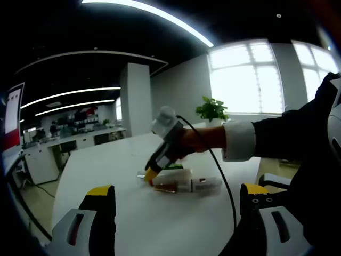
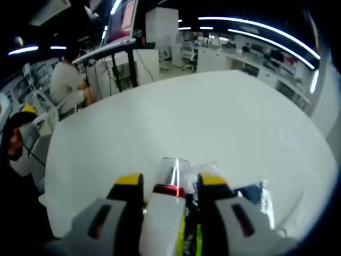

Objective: Arrange the skincare products in the storage area until every visible bottle or jar stands upright without overlapping.

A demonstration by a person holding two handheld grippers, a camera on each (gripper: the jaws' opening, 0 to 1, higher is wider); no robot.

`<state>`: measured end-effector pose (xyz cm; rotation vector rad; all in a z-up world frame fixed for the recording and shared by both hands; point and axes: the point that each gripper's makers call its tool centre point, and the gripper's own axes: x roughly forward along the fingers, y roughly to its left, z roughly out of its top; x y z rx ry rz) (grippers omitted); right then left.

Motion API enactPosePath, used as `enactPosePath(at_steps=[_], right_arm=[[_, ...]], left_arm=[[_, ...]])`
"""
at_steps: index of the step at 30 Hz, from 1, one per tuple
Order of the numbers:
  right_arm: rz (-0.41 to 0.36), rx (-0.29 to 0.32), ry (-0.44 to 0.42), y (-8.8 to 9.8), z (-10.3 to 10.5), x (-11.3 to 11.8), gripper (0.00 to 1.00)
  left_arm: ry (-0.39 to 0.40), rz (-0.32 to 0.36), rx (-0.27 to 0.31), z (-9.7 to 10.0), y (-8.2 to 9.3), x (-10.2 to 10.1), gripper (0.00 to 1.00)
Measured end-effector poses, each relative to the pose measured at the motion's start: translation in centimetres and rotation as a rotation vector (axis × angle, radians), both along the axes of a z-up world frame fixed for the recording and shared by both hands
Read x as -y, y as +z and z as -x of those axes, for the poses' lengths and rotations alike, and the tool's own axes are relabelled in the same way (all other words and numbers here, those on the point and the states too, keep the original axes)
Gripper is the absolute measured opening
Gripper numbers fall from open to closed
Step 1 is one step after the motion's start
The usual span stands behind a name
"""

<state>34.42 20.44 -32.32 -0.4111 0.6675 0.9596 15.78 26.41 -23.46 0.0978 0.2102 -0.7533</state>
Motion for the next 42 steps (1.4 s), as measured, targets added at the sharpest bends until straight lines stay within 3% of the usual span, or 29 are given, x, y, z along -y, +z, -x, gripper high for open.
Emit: enactPosePath(at_steps=[14,42], right_arm=[[0.023,-0.012,-0.005,-0.8,-0.9,-0.2,0.36],[0.104,-0.018,0.030,-2.0,-0.5,-1.5,0.31]], left_arm=[[0.007,0.005,-0.002,-0.1,0.0,-0.3,0.99],[0.027,0.014,-0.008,-0.3,0.0,-1.2,0.99]])
